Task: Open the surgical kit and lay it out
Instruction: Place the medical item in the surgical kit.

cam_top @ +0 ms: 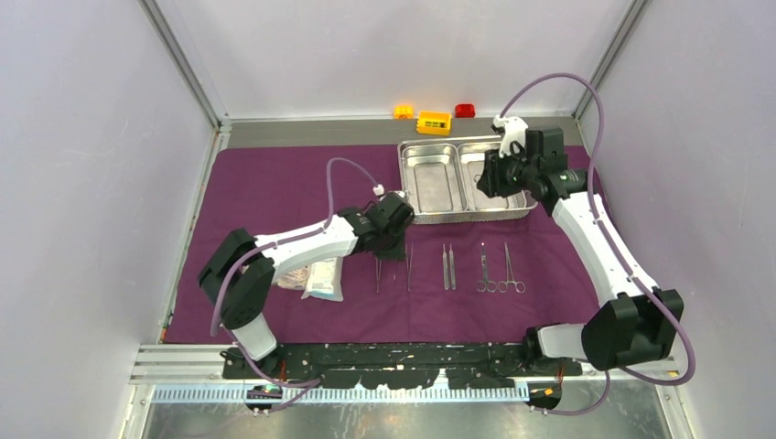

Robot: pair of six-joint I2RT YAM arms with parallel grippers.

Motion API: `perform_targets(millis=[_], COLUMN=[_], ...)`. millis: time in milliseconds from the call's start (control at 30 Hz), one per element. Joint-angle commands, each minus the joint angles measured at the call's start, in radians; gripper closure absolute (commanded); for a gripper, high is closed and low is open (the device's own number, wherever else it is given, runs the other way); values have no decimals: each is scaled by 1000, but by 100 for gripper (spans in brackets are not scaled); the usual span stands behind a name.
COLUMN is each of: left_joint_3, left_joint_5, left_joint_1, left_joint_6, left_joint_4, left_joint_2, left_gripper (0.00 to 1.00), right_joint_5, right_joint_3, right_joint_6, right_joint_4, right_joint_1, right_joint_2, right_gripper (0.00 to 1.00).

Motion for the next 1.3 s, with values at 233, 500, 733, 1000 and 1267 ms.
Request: perform_targets(millis=[233, 500, 733, 1000, 1267], left_joint_3=[-115, -117, -131, -152, -156], left_joint_5=[-24, -33, -17, -10, -21], left_joint_1=[34, 34, 33, 30, 30], left_joint_6=[-88, -95, -119, -130, -127], left_joint_4=[150, 146, 140, 162, 188], left_joint_2=[-23, -14, 1, 17, 22], left_gripper=[95, 95, 96, 96, 96], right_joint_5=[10, 1, 0, 1, -5], right_joint_3=[-87, -100, -116, -133, -135], right_joint_6=[-24, -21, -21, -25, -23], right_joint_4=[85, 77, 81, 80, 78], right_joint_1=[-56, -60, -66, -78, -82], right_joint_2=[-110, -122, -128, -143, -147], right_gripper=[60, 60, 60, 60, 60])
